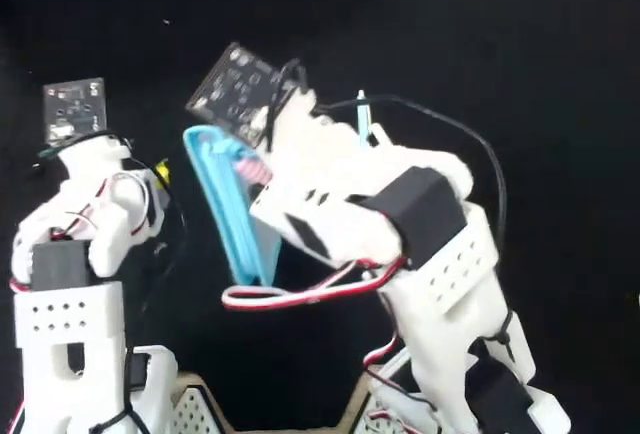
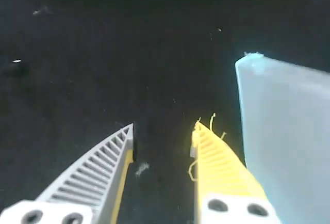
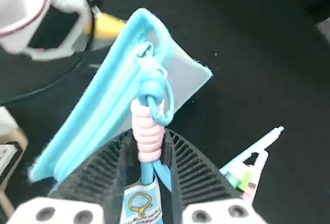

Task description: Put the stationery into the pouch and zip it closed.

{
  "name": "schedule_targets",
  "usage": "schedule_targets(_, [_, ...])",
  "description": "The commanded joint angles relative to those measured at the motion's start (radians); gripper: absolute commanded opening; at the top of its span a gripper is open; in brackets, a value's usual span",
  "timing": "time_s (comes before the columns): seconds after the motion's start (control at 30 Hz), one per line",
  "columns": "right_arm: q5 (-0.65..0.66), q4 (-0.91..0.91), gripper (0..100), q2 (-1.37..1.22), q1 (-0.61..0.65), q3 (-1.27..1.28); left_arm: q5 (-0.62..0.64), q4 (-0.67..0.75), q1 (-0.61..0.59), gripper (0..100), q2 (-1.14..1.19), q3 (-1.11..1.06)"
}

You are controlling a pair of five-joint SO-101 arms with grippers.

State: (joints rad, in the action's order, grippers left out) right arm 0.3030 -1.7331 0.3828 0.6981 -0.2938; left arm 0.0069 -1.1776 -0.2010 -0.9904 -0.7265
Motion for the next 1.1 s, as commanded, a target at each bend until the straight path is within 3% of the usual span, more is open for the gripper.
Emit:
schedule_targets(0.0, [-0.005, -0.029, 1.1, 0.071, 0.103, 0.019, 0.008, -0.092, -0.016, 19, -0.009, 0.180])
schedule_targets(0.2, [0.008, -0.029, 1.1, 0.130, 0.157, 0.102, -0.055, -0.282, -0.016, 19, -0.009, 0.412])
schedule_targets(0.37, [0.092, -0.028, 1.1, 0.150, 0.157, 0.229, -0.118, -0.443, -0.016, 19, -0.009, 0.611])
schedule_targets(0.57, [0.092, -0.026, 1.1, 0.182, 0.157, 0.240, -0.227, -0.534, -0.016, 19, -0.008, 0.769])
schedule_targets(0.7, [0.089, -0.026, 1.1, 0.182, 0.157, 0.246, -0.227, -0.582, -0.012, 19, -0.009, 0.868])
schedule_targets(0.87, [0.037, -0.008, 1.1, 0.188, 0.155, 0.236, -0.140, -0.583, 0.096, 19, -0.028, 0.874])
schedule_targets(1.07, [0.020, -0.003, 1.1, 0.188, 0.155, 0.232, -0.143, -0.582, 0.300, 19, -0.132, 0.800])
